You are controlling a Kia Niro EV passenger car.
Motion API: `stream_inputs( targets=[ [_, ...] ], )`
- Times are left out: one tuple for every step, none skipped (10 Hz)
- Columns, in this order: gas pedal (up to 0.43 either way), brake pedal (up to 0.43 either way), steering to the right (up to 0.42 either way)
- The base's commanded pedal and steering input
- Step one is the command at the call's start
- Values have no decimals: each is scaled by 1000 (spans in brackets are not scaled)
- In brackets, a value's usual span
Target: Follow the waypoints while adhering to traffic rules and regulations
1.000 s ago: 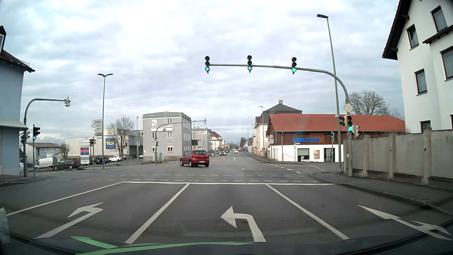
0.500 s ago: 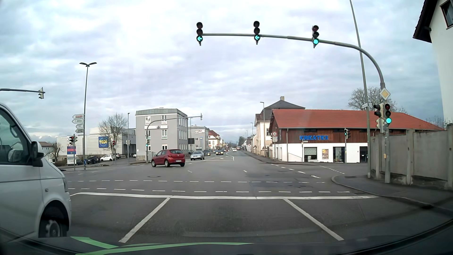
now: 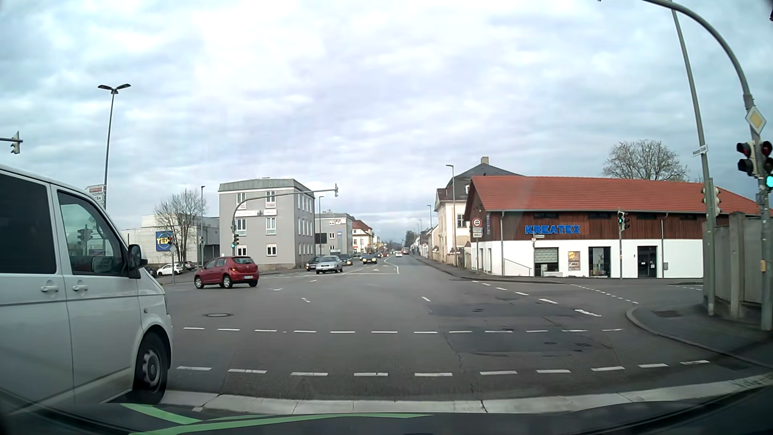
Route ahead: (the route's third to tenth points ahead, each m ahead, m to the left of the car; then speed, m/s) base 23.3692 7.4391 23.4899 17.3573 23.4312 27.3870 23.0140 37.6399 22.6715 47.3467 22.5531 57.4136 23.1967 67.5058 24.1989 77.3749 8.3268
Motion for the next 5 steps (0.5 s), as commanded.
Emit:
stream_inputs(
  targets=[
    [0, 79, 4],
    [0, 110, 2],
    [0, 134, 0],
    [0, 152, -2],
    [0, 165, -5]
  ],
)
